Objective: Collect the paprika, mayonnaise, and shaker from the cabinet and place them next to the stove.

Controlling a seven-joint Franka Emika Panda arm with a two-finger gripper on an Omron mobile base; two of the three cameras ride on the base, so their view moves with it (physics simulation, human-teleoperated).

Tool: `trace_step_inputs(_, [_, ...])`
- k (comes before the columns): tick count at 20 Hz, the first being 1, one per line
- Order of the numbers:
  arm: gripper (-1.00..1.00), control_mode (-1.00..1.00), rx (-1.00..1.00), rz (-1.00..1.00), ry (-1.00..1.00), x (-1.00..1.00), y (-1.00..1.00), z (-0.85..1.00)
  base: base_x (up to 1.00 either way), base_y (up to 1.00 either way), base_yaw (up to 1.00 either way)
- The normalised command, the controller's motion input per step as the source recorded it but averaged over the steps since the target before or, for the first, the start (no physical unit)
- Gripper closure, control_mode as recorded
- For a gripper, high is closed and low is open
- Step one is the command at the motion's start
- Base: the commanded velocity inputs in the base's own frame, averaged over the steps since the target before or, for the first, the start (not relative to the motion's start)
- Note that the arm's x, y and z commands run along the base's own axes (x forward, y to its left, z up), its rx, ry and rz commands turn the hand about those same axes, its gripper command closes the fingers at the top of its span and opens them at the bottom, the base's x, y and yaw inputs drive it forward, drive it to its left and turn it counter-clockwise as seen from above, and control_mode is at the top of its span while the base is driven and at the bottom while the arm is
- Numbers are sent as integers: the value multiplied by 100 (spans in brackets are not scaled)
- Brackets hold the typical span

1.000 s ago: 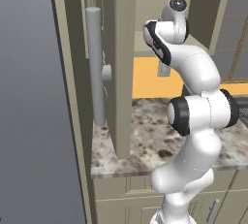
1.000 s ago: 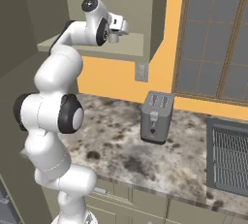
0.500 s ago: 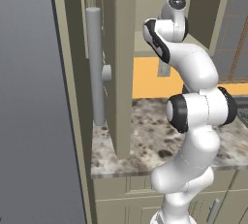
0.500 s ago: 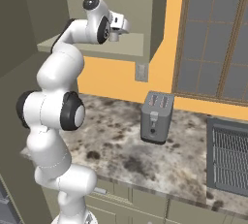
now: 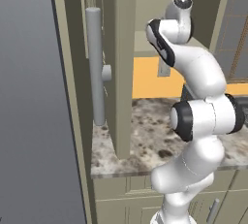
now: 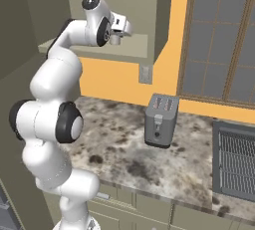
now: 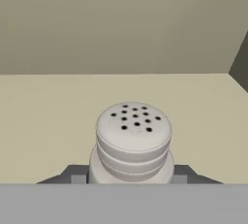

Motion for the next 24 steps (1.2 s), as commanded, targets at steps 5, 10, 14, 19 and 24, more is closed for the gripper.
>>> trace_step_inputs(5, [100,-100,3,0,-14,-100,0,-28,0,0,0])
trace_step_inputs(10, [100,-100,5,-1,-15,-100,-5,-3,0,0,0])
trace_step_inputs(14, [100,-100,1,-2,-3,-100,-7,0,0,0,0])
trace_step_inputs(19, [100,-100,0,-1,0,-100,0,-11,0,0,0])
trace_step_inputs(24, [100,-100,-3,0,-1,-100,0,-51,0,0,0])
